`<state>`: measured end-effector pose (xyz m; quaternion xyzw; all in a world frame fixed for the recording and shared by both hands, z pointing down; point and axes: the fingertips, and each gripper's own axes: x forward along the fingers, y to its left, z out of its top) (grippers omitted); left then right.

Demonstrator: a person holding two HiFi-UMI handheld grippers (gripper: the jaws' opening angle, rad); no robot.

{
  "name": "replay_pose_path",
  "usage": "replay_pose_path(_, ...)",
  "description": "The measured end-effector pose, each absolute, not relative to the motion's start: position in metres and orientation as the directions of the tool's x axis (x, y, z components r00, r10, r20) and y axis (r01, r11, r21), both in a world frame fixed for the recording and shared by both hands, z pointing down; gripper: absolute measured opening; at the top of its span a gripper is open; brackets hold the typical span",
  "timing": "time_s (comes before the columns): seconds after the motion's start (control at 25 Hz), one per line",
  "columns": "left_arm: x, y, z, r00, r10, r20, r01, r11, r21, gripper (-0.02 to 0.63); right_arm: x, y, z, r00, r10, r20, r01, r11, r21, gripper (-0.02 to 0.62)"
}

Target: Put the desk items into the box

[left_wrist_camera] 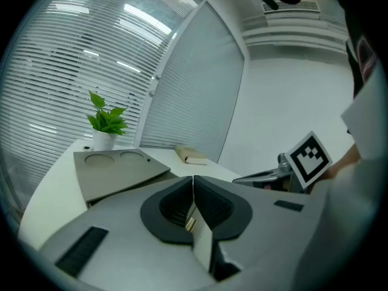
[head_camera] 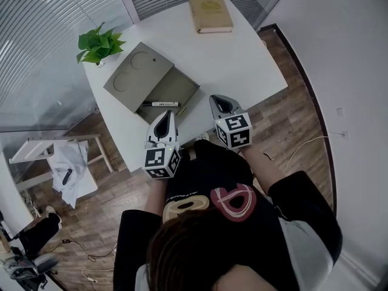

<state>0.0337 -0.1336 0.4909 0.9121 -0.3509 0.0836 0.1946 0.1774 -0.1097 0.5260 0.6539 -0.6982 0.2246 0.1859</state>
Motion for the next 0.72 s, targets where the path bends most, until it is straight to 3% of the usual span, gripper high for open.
replay_pose_path(0.72,0.025,-0.145,0.494,0.724,-0.628,0.284,-0.689,-0.658,0.303,0.02,0.175,-0.116,0.519,-0.08,-0.842,0.534,-0.997,0.068,-0.042,0.008)
